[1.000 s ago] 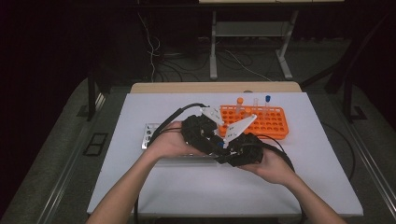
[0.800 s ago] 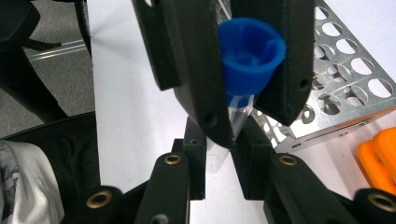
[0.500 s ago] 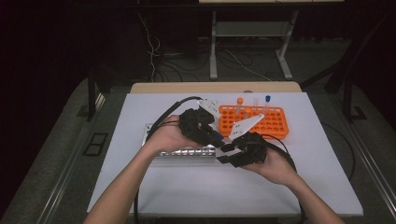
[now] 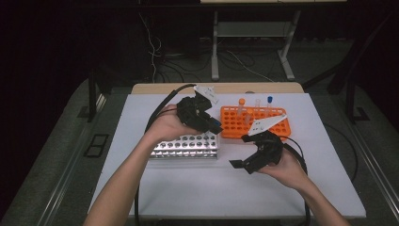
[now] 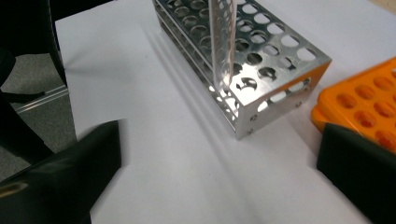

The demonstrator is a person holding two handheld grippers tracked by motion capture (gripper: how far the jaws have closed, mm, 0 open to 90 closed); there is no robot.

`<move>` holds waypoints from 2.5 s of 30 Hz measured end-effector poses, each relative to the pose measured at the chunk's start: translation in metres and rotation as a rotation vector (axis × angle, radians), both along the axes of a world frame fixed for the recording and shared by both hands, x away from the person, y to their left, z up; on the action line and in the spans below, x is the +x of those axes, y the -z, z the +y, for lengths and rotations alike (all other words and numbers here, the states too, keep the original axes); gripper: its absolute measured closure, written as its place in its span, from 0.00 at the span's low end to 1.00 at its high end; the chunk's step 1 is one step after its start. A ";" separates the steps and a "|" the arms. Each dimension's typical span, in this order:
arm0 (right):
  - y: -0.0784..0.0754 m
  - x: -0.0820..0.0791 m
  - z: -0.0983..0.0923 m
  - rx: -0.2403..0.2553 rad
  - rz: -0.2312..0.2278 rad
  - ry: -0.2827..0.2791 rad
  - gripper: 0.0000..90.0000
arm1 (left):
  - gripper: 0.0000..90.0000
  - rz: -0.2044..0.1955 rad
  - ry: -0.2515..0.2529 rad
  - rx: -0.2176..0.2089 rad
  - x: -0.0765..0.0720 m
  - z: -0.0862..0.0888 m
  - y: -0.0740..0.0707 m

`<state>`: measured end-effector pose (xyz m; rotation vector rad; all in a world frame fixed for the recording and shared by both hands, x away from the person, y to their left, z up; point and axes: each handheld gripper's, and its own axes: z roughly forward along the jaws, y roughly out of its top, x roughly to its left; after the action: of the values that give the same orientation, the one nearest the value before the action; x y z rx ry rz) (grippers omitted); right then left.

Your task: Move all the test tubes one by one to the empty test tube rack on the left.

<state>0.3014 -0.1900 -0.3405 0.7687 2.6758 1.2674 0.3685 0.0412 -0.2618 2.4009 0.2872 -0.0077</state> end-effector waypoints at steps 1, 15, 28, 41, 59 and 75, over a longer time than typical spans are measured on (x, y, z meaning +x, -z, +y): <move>0.001 0.000 -0.003 0.008 0.002 0.000 0.00 | 0.82 -0.003 -0.006 -0.001 0.003 0.001 0.000; 0.010 -0.001 -0.028 0.027 0.041 0.046 0.00 | 0.82 -0.017 -0.109 -0.015 0.045 0.009 0.003; 0.017 -0.003 -0.044 0.044 0.054 0.077 0.00 | 0.82 0.009 -0.170 -0.011 0.076 0.013 0.023; 0.024 -0.005 -0.051 0.051 0.062 0.089 0.00 | 0.82 0.037 -0.152 0.029 0.083 0.002 0.049; 0.027 -0.007 -0.062 0.066 0.057 0.112 0.00 | 0.82 0.088 -0.163 0.048 0.087 0.003 0.080; 0.024 -0.003 -0.071 0.073 0.054 0.136 0.00 | 0.44 0.086 -0.228 -0.015 0.077 0.016 0.062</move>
<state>0.2982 -0.2611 -0.3643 0.9888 2.5796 1.3347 0.4456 0.0575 -0.3235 2.3432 0.5980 -0.0089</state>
